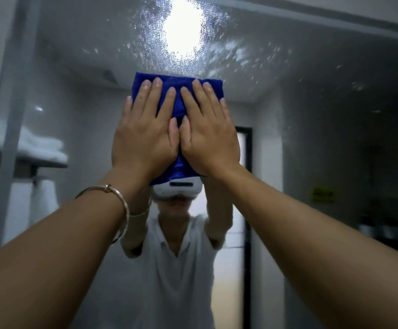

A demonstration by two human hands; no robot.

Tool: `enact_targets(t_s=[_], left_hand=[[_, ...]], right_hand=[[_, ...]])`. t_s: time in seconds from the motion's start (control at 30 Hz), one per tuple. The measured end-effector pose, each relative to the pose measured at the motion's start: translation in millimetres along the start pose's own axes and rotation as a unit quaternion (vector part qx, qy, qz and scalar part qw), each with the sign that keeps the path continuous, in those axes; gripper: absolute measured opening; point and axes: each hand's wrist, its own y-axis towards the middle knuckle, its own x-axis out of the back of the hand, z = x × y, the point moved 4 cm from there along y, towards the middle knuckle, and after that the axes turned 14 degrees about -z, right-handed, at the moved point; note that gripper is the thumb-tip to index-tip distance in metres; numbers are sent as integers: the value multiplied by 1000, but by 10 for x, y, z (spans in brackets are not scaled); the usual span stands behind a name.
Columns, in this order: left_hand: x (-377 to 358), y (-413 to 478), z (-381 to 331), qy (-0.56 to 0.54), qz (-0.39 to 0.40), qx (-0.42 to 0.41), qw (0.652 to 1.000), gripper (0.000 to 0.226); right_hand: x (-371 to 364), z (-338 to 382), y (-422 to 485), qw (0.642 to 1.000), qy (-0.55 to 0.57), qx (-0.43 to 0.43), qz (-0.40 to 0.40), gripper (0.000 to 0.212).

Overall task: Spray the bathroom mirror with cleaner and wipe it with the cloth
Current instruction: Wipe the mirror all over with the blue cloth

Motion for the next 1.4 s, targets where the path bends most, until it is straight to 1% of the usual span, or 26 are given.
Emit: enact_targets(t_s=[0.2, 0.4, 0.57, 0.83, 1.0, 1.13, 1.3, 1.4], left_hand=[[14, -4, -35, 0, 7, 1, 1000, 57], [2, 15, -72, 20, 13, -2, 1000, 57], [-12, 16, -136, 30, 13, 15, 999, 58], [-132, -54, -573, 28, 19, 4, 999, 58], [-245, -78, -1046, 17, 32, -2, 999, 58], [-397, -91, -1613, 1, 37, -15, 999, 57], [-658, -136, -2593, -19, 33, -29, 999, 55], [-830, -173, -3258, -23, 44, -47, 998, 56]], right_hand=[[7, -26, -10, 1000, 1, 2, 9, 58], [31, -38, -7, 1000, 13, 13, -6, 61], [58, -68, -5, 999, 25, 25, 1, 62], [240, -474, -133, 999, 29, 46, 5, 57], [466, -890, -264, 999, 22, 36, 10, 57], [758, -1404, -404, 999, 12, 22, 21, 57], [1234, -2280, -658, 999, -16, 6, 32, 56], [1549, -2862, -865, 999, -28, -21, 38, 57]])
